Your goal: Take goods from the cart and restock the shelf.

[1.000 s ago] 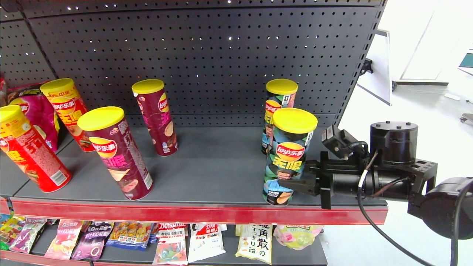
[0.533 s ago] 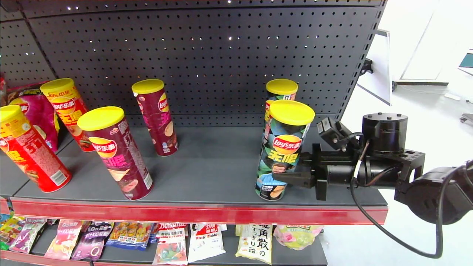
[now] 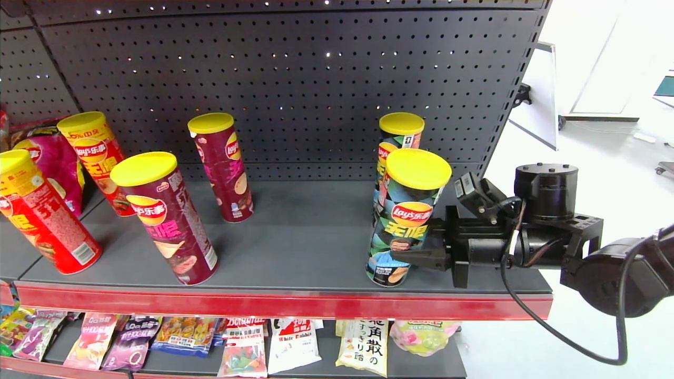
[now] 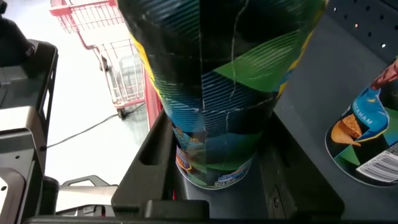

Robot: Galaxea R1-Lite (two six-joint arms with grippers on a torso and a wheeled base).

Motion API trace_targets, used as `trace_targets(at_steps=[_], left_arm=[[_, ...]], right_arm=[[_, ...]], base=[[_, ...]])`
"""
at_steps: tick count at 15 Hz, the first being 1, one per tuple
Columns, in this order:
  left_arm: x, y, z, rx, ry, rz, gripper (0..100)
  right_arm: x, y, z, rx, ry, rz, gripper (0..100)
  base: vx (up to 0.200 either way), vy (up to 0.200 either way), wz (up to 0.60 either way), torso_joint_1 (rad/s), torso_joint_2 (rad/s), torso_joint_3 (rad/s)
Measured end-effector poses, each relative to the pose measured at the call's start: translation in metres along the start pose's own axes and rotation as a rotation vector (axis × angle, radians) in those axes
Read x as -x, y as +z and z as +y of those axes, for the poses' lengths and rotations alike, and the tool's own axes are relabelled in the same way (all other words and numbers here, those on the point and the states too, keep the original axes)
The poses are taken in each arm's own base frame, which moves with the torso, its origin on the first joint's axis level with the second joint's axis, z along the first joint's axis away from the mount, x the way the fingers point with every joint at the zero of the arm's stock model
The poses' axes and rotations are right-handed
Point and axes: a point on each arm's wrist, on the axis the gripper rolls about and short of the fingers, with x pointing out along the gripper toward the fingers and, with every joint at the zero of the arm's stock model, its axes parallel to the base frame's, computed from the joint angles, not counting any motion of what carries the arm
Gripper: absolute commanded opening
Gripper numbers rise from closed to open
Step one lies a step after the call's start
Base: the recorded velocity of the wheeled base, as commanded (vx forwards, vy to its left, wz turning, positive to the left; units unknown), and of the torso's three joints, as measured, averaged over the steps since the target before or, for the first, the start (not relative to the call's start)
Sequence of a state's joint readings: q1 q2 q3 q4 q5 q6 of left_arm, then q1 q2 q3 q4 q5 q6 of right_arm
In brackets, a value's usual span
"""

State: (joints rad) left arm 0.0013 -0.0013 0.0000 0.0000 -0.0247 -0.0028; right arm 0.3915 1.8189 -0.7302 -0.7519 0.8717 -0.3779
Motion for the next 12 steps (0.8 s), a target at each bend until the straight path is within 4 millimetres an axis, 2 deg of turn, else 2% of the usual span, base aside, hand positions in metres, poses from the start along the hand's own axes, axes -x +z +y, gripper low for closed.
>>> trace_targets(at_steps=[12], left_arm=[[0.0, 0.0, 0.0, 0.0, 0.0, 0.0, 100]], right_arm=[[-0.0021, -0.0079, 0.0037, 0.017, 0.013, 0.021, 0]], base=[[0.0, 0.0, 0.0, 0.0, 0.0, 0.0]])
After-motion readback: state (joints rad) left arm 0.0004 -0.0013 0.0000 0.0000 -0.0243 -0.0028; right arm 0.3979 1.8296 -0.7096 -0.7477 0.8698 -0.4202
